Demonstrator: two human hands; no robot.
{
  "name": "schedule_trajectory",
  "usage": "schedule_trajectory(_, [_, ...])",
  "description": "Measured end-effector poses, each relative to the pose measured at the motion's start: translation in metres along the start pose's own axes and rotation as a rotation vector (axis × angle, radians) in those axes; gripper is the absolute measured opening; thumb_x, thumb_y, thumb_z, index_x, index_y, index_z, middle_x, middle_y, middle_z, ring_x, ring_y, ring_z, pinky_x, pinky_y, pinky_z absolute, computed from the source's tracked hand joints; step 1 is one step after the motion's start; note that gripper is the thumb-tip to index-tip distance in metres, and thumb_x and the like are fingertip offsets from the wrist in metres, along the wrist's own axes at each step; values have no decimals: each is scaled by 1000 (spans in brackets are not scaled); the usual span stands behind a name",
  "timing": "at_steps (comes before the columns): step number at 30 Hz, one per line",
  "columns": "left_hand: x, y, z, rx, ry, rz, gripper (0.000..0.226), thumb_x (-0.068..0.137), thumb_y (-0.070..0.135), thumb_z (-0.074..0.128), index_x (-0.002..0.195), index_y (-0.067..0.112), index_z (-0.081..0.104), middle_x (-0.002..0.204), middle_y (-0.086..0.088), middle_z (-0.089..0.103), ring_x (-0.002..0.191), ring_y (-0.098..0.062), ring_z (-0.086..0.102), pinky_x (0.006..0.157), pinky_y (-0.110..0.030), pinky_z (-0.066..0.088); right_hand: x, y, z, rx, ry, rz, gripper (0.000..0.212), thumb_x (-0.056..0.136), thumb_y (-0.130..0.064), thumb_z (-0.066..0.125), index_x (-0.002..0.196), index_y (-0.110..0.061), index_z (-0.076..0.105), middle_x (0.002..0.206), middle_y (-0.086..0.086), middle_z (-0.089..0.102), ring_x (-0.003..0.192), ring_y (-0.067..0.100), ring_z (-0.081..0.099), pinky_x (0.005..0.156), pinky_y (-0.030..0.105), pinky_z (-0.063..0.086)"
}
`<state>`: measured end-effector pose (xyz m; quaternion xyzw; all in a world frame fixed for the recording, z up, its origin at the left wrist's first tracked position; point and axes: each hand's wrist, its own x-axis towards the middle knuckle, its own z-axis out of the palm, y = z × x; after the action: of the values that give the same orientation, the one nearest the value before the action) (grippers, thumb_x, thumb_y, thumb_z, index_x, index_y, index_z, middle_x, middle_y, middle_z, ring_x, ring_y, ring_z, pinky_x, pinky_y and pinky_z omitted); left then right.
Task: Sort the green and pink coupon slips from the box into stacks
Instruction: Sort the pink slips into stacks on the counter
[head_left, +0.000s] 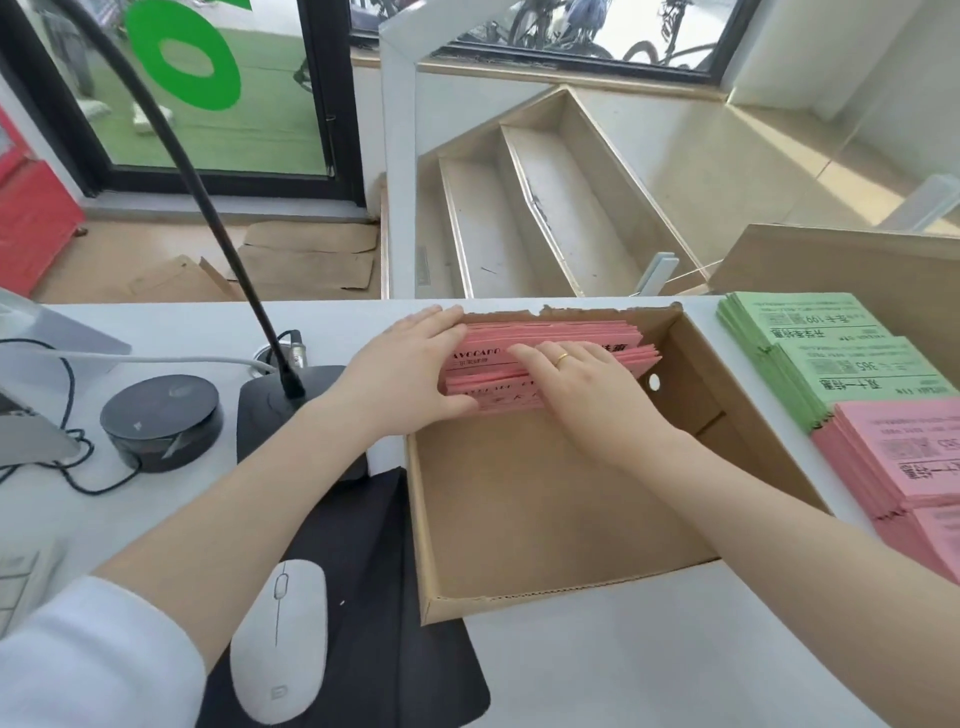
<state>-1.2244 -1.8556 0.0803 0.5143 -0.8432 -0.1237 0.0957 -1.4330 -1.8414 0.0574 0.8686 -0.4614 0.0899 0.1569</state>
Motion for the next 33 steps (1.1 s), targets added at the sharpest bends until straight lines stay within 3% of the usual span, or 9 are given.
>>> schedule_trajectory(5, [0,0,0,40,-19,19,82,82,53,58,146,18,22,157,7,7,144,-11,2,114,-26,8,-1,-2,0,31,-382,136,23,91,-7,44,113,-15,46,104,2,54,90,29,59,57,31,33])
schedule_trajectory(9, [-11,6,5,-110,176,104,50,81,34,68,125,14,54,148,1,33,141,-14,18,112,-24,15,-1,2,-7,32,-313,132,20,90,-5,45,106,-17,46,101,-1,55,89,27,59,55,30,33])
schedule_trajectory(12, [-31,26,5,-514,275,73,9,83,16,67,91,15,65,111,4,65,105,-10,59,91,-23,45,-9,4,-29,42,-219,119,20,92,-12,46,109,-20,48,101,-3,57,90,25,58,55,30,33])
schedule_trajectory(16, [-58,64,-2,-592,386,103,18,84,9,64,98,19,59,86,17,65,68,7,56,64,-4,39,-33,6,-71,181,-25,93,23,91,-24,48,112,-20,56,107,0,63,94,29,58,65,37,48])
schedule_trajectory(19, [-76,93,-6,-508,532,125,17,85,13,61,102,17,63,84,8,68,79,-4,58,66,-7,40,-58,2,-98,335,148,90,28,83,-28,47,101,-14,63,95,5,68,86,32,62,64,41,50])
schedule_trajectory(23, [-112,137,-6,-640,651,88,24,83,16,59,91,39,60,80,31,64,81,9,59,69,-7,46,-104,3,-130,385,363,183,37,74,-46,52,80,-13,66,72,0,67,63,21,55,61,31,45])
schedule_trajectory(26, [-143,174,-5,-799,675,42,36,80,22,58,86,57,58,85,39,63,87,11,61,77,-10,49,-146,14,-148,298,496,251,39,69,-51,58,71,-14,65,62,-5,63,63,18,54,80,27,34])
schedule_trajectory(29, [-174,197,15,-931,612,-10,40,82,17,61,87,57,62,92,28,68,94,0,64,82,-25,53,-194,20,-151,570,405,369,30,63,-44,66,73,-16,65,64,-14,58,64,4,49,74,19,35])
schedule_trajectory(33, [-214,211,58,-1078,531,-140,31,86,6,61,92,36,66,95,10,72,95,-12,66,82,-30,55,-242,6,-134,981,213,448,18,72,-3,73,81,-16,64,76,-14,63,69,-9,55,65,6,39])
